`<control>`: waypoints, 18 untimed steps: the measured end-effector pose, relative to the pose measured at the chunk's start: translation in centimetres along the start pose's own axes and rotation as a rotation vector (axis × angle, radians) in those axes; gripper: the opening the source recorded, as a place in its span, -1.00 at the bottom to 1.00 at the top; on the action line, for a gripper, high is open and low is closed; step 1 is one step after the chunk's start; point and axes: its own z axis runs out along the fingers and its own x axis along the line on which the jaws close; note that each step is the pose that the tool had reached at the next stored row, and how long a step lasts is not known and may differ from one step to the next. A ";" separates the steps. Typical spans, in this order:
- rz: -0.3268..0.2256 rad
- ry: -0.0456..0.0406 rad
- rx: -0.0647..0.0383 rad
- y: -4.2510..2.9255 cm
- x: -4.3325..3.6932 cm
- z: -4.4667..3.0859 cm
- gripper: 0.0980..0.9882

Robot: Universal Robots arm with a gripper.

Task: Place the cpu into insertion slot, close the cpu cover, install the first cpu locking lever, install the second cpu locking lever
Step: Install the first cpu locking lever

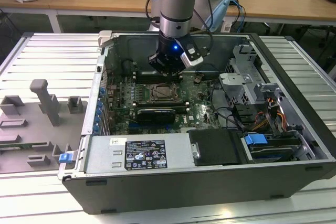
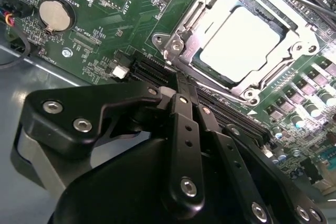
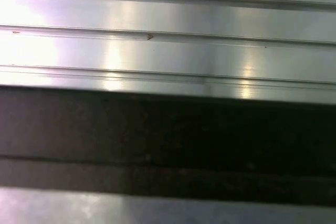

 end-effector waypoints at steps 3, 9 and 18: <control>0.000 0.0005 0.002 -0.01 0.00 0.10 -0.98; 0.000 0.0003 0.003 0.00 0.00 0.02 -0.98; 0.000 0.0009 0.006 -0.03 -0.05 0.14 -0.98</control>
